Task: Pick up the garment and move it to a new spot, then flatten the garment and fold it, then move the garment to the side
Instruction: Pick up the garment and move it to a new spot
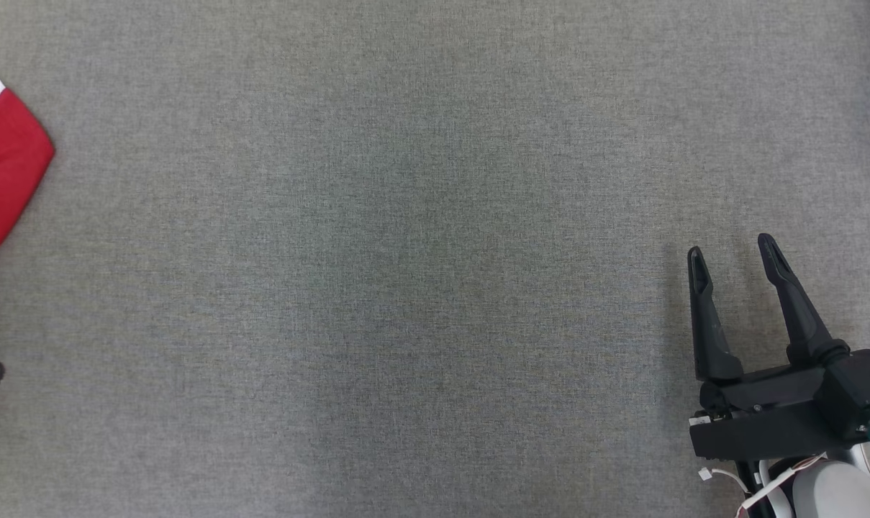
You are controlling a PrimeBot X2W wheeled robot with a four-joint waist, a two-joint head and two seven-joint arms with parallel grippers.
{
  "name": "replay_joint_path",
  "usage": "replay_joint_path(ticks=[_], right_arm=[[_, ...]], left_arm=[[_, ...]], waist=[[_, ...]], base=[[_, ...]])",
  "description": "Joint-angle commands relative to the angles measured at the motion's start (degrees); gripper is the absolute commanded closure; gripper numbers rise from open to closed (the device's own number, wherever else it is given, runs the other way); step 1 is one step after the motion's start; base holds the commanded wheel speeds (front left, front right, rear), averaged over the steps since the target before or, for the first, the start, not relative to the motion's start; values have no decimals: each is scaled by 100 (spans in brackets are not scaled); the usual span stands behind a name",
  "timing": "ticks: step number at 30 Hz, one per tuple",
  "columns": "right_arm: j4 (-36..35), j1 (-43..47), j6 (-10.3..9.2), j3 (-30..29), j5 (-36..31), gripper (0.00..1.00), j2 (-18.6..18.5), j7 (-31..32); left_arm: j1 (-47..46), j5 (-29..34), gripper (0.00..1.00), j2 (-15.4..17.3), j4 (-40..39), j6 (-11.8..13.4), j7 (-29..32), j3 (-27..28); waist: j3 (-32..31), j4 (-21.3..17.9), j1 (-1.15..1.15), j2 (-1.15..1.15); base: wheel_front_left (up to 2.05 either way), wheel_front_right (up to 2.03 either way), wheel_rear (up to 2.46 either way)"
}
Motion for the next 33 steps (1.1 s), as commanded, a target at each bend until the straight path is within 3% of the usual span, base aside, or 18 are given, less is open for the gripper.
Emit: replay_joint_path(ticks=[1, 10, 19, 28, 33], right_arm=[[-32, 24, -14, -3, -14, 0, -22, 13], [114, 96, -14, 54, 93, 0, 40, -26], [577, 131, -14, 174, 208, 0, 188, -270], [1110, 213, -14, 238, 394, 0, 326, -529], [1359, 200, -14, 290, 499, 0, 361, -626]], left_arm=[[115, 28, 100, -133, 124, -22, -13, -57], [-221, 245, 100, 44, -192, -30, -1287, -146], [-587, 386, 100, -4, -1139, -140, -2023, -404], [-561, 602, 100, -268, -2874, -208, -1623, -1044], [-301, 561, 100, -624, -3825, -95, -1234, -1343]], waist=[[-11, 4, 0, 0], [-424, 51, 0, 0], [-998, -92, 0, 0], [-1461, -690, 0, 0], [-1650, -1145, 0, 0]], base=[[0, 0, 0], [0, 0, 0], [0, 0, 0], [0, 0, 0], [0, 0, 0]])
